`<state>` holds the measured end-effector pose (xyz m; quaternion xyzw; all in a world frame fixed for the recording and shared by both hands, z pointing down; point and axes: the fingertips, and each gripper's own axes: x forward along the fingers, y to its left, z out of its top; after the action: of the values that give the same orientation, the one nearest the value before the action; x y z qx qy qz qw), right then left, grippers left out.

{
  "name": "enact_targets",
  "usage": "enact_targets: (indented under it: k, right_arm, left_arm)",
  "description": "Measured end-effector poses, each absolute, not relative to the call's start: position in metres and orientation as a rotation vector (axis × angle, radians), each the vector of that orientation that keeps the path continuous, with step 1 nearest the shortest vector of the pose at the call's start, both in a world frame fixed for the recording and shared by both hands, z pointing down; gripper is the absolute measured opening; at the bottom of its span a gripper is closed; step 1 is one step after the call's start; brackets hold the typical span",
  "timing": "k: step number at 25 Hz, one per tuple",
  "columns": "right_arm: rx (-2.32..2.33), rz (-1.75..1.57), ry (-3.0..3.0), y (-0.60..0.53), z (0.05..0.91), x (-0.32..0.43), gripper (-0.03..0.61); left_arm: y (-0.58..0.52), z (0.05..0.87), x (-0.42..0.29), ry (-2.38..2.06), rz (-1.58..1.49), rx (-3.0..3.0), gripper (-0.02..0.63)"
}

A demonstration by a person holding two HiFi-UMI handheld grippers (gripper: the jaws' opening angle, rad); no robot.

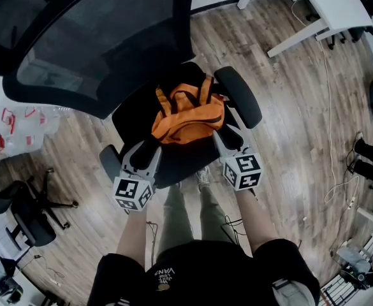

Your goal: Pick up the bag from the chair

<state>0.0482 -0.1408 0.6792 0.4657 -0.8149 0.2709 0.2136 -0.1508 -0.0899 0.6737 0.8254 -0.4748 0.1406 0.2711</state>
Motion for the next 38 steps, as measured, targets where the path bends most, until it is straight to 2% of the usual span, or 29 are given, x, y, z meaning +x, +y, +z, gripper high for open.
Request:
enact_targets:
  k: [2, 4, 7, 12, 29, 32, 33, 35, 37, 38]
  right_arm:
    - [1.291, 0.754, -2.260, -0.141, 0.681, 0.048, 0.137]
    - [1.290, 0.759, -2.255, -0.141, 0.684, 0.049, 0.174]
    - [1.284, 0.769, -2.251, -0.141, 0.687, 0.049, 0.190]
    - [1.273, 0.772, -2.254, -0.146, 0.692, 0.046, 0.227]
    - [1.193, 0.751, -2.273, -0.157, 0.705, 0.033, 0.232]
    - [1.162, 0.710, -2.292, -0.157, 0.703, 0.029, 0.221]
    - [1.158, 0.695, -2.293, -0.157, 0.703, 0.028, 0.219]
    - [1.165, 0.684, -2.290, -0.157, 0.703, 0.028, 0.150]
    - [1.177, 0.685, -2.283, -0.157, 0.704, 0.031, 0.114]
    - [1.177, 0.686, -2.282, -0.157, 0.704, 0.031, 0.098]
  left_arm:
    - [-0.090, 0.677, -0.148, -1.268, 0.382, 2.221, 0.177]
    - [-0.090, 0.681, -0.145, -1.258, 0.390, 2.219, 0.199]
    - [-0.091, 0.689, -0.142, -1.247, 0.404, 2.205, 0.224]
    - [-0.096, 0.701, -0.136, -1.227, 0.424, 2.192, 0.235]
    - [-0.114, 0.726, -0.119, -1.154, 0.439, 2.146, 0.235]
    - [-0.115, 0.726, -0.116, -1.147, 0.440, 2.152, 0.233]
    - [-0.115, 0.725, -0.115, -1.149, 0.437, 2.154, 0.208]
    - [-0.117, 0.724, -0.115, -1.157, 0.426, 2.152, 0.189]
    - [-0.118, 0.724, -0.117, -1.166, 0.415, 2.144, 0.127]
    - [-0.119, 0.724, -0.117, -1.166, 0.412, 2.144, 0.119]
